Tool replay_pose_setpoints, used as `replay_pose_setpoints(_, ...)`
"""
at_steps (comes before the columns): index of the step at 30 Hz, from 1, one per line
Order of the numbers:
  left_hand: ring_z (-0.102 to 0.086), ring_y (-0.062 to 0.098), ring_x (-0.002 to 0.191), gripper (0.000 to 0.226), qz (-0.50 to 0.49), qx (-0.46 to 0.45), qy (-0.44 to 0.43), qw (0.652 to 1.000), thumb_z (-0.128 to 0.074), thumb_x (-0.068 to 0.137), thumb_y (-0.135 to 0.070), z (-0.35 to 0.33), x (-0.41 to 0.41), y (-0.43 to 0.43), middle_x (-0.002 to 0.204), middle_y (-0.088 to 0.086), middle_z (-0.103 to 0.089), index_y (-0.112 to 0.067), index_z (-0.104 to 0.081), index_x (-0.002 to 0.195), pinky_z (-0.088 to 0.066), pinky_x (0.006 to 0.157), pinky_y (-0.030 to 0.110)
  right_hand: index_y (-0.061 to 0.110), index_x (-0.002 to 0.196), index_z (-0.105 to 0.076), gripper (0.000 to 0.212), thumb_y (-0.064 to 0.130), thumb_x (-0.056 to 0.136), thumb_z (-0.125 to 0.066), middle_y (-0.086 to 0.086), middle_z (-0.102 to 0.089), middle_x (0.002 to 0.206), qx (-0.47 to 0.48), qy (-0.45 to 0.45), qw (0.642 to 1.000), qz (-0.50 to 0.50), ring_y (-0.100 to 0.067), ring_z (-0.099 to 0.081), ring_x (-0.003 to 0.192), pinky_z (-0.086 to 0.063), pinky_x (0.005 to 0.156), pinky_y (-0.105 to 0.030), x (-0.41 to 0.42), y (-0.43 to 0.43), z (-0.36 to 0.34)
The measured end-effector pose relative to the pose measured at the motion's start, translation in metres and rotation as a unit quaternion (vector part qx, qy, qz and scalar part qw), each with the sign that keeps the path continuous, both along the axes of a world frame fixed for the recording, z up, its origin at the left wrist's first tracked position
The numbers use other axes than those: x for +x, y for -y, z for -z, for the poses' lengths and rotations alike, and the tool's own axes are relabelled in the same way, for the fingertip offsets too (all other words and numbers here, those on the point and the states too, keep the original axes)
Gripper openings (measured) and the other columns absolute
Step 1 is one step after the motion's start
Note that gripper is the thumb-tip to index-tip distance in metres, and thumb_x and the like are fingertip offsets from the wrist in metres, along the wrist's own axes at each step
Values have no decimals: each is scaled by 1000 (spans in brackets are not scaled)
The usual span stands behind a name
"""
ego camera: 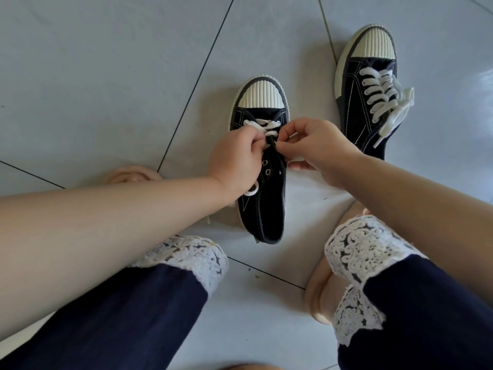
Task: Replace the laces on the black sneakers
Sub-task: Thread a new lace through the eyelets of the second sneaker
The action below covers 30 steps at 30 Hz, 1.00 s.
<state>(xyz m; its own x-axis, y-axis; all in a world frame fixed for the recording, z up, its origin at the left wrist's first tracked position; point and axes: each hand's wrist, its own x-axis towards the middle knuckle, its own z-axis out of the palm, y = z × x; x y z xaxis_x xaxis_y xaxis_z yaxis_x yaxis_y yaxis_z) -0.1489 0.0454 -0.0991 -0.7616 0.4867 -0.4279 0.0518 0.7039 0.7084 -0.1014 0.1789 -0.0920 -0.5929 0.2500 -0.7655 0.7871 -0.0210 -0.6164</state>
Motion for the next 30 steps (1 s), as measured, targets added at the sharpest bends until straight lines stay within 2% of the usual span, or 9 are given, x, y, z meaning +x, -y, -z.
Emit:
replay_pose_setpoints(4, -52, 15, 81, 16, -18, 60, -33, 998, -58, 87, -17, -8, -1, 5, 87, -1, -55, -8, -62, 100, -42, 78, 24, 17, 67, -59, 23, 1, 81, -65, 2, -55, 59, 11, -20, 999, 48, -10, -55, 54, -54, 59, -26, 4, 7, 5)
replay_pose_setpoints(6, -47, 9, 91, 33, 19, 48, -67, 996, -69, 78, -31, -10, -3, 4, 96, -2, -49, -15, -64, 106, -37, 85, 18, 19, 65, -59, 25, 1, 81, -65, 4, -54, 56, 43, -38, 997, 60, -14, -55, 57, -58, 68, -38, 7, 9, 6)
replay_pose_setpoints(8, -46, 15, 104, 43, 66, 7, -88, 994, -73, 71, -41, -8, -5, 2, 104, 0, -46, -23, -65, 109, -35, 95, 25, 23, 63, -59, 27, 3, 80, -64, 5, -54, 57, 84, -52, 993, 68, -17, -56, 60, -57, 73, -48, 8, 9, 6)
replay_pose_setpoints(14, -44, 22, 110, 40, 98, -50, -127, 986, -68, 68, -47, -8, -10, -2, 107, -1, -46, -33, -65, 105, -34, 97, 38, 16, 74, -50, 24, -2, 91, -49, -1, -66, 69, 47, -107, 971, 208, -13, -67, 63, -55, 60, -27, 9, 6, -7)
replay_pose_setpoints(18, -43, 21, 109, 36, 116, -65, -128, 983, -67, 69, -45, -7, -12, 0, 109, -3, -44, -35, -64, 104, -22, 89, 28, 8, 65, -43, 32, -16, 81, -28, -5, -53, 57, -19, -126, 898, 420, -17, -55, 49, -55, 55, -28, -13, -37, -32)
replay_pose_setpoints(21, -43, 21, 109, 35, 132, -77, -130, 980, -65, 69, -45, -8, -14, 1, 109, -3, -44, -36, -63, 103, -24, 90, 31, 11, 56, -36, 29, -15, 62, -26, -3, -40, 46, -33, -249, 829, 500, -16, -37, 39, -37, 43, -20, -26, -84, -59)
replay_pose_setpoints(24, -42, 22, 108, 35, 136, -75, -130, 979, -66, 69, -44, -7, -15, 1, 109, -3, -43, -33, -63, 103, -23, 90, 31, 16, 63, -38, 33, -12, 78, -29, 4, -44, 49, 49, -232, 904, 357, -10, -34, 41, -27, 41, -20, -29, -95, -69)
replay_pose_setpoints(27, -42, 22, 108, 35, 131, -65, -121, 982, -67, 69, -43, -5, -14, 3, 109, -2, -44, -32, -64, 102, -24, 93, 31, 22, 70, -49, 28, 2, 89, -43, 4, -52, 60, 146, -99, 983, 59, -8, -39, 45, -29, 42, -21, -19, -55, -51)
replay_pose_setpoints(30, -43, 22, 109, 36, 123, -49, -120, 984, -67, 69, -44, -3, -13, 5, 108, -1, -45, -32, -65, 103, -26, 95, 34, 21, 79, -53, 12, 25, 91, -53, 8, -54, 67, 251, -48, 946, -202, -10, -47, 59, -32, 52, -25, -2, -15, -26)
